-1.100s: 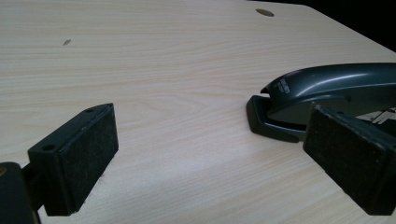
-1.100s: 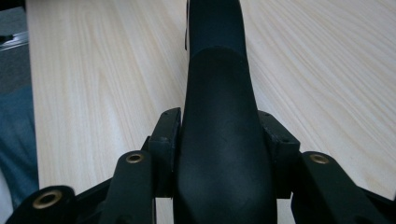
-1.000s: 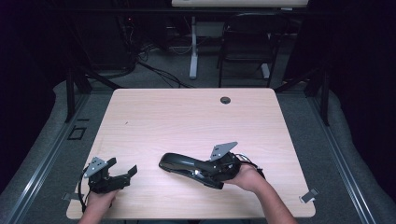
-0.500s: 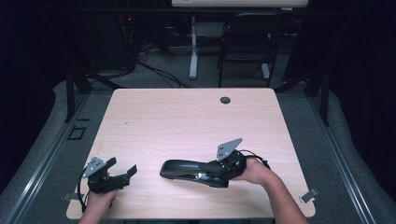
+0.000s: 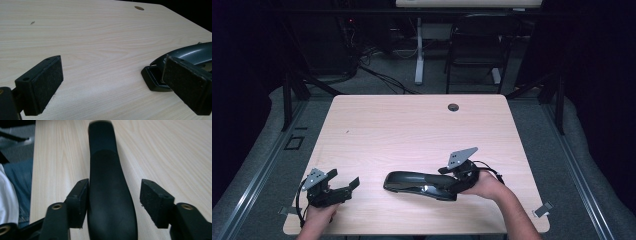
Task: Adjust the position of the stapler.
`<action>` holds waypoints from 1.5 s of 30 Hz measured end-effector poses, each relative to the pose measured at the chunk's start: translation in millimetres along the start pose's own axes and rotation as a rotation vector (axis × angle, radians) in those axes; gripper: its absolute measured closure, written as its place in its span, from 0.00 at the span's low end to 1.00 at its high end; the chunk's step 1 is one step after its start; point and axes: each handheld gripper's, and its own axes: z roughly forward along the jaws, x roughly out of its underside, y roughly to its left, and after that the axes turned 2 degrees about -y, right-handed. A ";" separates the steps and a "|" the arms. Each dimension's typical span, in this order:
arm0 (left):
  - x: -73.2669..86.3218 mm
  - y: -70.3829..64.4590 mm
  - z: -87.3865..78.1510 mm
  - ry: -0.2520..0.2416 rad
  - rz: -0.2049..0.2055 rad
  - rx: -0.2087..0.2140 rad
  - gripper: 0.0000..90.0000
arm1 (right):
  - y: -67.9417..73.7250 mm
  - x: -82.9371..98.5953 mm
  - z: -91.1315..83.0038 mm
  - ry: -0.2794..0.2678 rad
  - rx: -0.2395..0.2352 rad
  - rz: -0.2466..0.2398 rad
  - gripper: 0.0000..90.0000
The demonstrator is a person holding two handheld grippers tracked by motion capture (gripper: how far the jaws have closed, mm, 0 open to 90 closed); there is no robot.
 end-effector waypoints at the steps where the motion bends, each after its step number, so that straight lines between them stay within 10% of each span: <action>1: 0.0 -0.3 0.0 0.000 0.000 0.000 0.04 | 1.2 0.8 -3.0 -0.013 0.010 0.010 0.38; 9: -0.4 -3.4 2.1 0.004 0.007 0.006 0.04 | 15.9 12.4 -5.6 0.011 0.089 -0.065 0.59; 20: 0.0 -2.4 1.7 0.003 0.005 0.006 0.04 | -6.2 14.7 -6.2 -0.020 -0.025 -0.085 0.61; 28: 0.1 -1.8 0.8 0.003 0.002 0.004 0.04 | -7.0 14.5 -5.8 -0.024 -0.001 -0.062 0.58; 34: -0.2 -3.3 0.9 0.006 0.007 0.007 0.04 | 0.7 20.8 -15.0 -0.107 0.091 0.076 0.32; 45: -2.5 -10.2 0.6 -0.007 0.010 0.023 0.05 | 15.3 55.0 -39.8 -0.242 0.256 0.274 0.30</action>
